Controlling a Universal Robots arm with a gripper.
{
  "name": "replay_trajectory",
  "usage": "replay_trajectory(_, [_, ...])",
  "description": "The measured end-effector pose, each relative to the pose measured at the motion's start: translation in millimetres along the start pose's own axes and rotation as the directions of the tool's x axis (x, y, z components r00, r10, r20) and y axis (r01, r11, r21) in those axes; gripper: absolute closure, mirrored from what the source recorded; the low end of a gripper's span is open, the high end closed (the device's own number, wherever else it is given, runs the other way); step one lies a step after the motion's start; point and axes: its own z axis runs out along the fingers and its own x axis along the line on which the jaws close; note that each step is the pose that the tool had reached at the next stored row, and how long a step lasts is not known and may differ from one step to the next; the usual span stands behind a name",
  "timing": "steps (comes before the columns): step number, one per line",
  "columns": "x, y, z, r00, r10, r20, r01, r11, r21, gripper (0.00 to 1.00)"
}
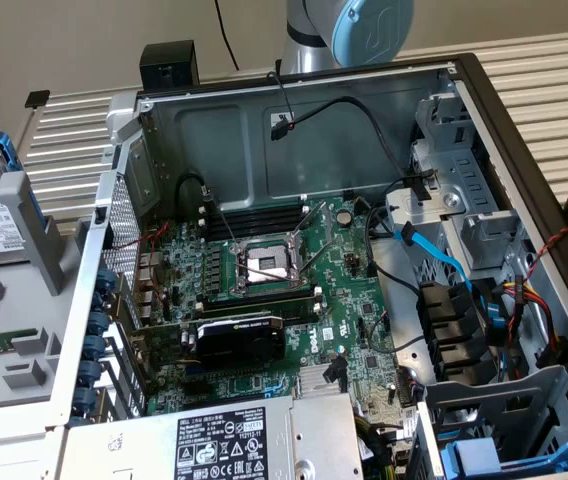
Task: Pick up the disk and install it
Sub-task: 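Pick up the disk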
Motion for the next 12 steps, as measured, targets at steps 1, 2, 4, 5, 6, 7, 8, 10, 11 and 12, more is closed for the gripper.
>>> replay_trajectory(1, [0.0, 0.0, 0.0, 0.9998, -0.019, -0.0008, 0.019, 0.9998, 0.0000, 0.89])
replay_trajectory(2, [0.0, 0.0, 0.0, 0.9993, -0.036, -0.0015, 0.036, 0.9993, -0.0001, 0.89])
replay_trajectory(4, [0.0, 0.0, 0.0, 0.9974, -0.072, -0.0030, 0.072, 0.9974, -0.0002, 0.89])
replay_trajectory(5, [0.0, 0.0, 0.0, 0.9959, -0.091, -0.0038, 0.091, 0.9959, -0.0002, 0.89])
replay_trajectory(6, [0.0, 0.0, 0.0, 0.9941, -0.109, -0.0046, 0.109, 0.9941, -0.0003, 0.89])
replay_trajectory(7, [0.0, 0.0, 0.0, 0.9919, -0.127, -0.0053, 0.127, 0.9919, -0.0005, 0.89])
replay_trajectory(8, [0.0, 0.0, 0.0, 0.9893, -0.146, -0.0061, 0.146, 0.9894, -0.0006, 0.89])
replay_trajectory(10, [0.0, 0.0, 0.0, 0.9836, -0.180, -0.0075, 0.180, 0.9836, -0.0009, 0.89])
replay_trajectory(11, [0.0, 0.0, 0.0, 0.9800, -0.199, -0.0082, 0.199, 0.9801, -0.0010, 0.89])
replay_trajectory(12, [0.0, 0.0, 0.0, 0.9761, -0.217, -0.0090, 0.217, 0.9761, -0.0013, 0.89])
